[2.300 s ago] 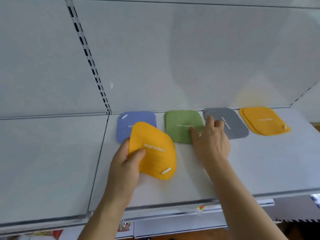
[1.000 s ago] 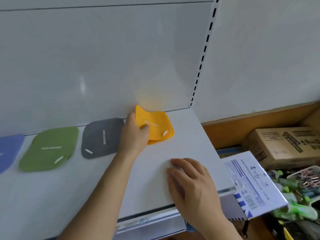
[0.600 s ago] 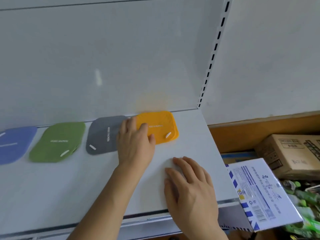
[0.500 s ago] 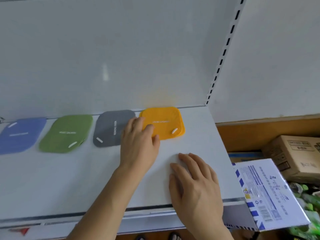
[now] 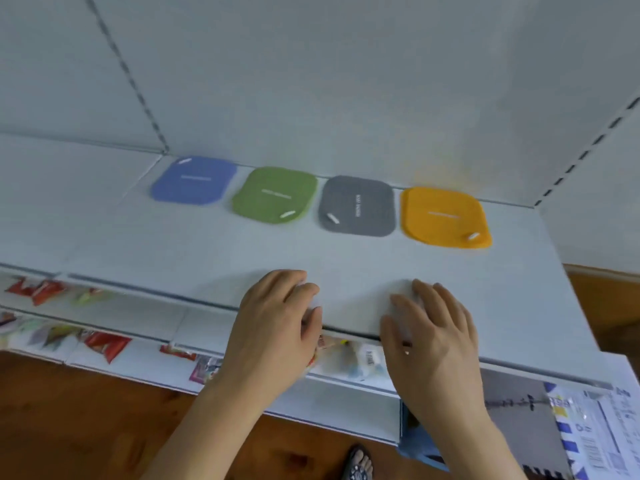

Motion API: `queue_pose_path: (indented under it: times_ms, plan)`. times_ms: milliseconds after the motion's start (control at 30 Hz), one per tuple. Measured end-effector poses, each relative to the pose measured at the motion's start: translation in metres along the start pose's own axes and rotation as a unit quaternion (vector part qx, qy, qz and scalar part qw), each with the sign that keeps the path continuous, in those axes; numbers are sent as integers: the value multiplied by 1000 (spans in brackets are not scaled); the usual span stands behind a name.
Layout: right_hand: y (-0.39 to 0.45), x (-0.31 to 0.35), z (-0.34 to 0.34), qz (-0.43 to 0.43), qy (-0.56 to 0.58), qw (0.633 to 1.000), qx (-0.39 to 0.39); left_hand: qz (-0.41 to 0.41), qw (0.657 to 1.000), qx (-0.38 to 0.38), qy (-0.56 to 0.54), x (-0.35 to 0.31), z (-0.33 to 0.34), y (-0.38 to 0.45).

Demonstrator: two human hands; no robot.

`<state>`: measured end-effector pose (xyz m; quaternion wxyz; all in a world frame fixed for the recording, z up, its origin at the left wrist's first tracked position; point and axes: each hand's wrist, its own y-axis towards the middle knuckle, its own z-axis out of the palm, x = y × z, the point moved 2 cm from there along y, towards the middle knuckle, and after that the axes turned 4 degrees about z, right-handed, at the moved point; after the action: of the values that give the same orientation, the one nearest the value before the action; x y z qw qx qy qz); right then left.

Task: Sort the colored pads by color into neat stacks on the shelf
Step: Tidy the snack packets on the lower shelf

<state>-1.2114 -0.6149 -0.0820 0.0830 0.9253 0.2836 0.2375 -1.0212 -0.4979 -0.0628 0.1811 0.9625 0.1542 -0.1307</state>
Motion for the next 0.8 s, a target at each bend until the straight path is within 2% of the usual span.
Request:
queue_pose_path:
  times_ms: [167,233,333,533,800]
  plan:
    - [-33,91,22,-27,11,999,43,-44,999,-8,3,66,-59,-73]
    - [-48,132,30,-39,44,997,45,-93,996,-4,-3,100,-85,-107]
    - [-71,204,50,-102,80,989,69,-168,986,-1,3,151,-119,-155]
    - [-109,336,103,-230,107,948,192,-282,959,6,12,232,-172,-239]
    - [-104,478,181,-326,109,905,252,-397,917,-24,33,350,-220,-293]
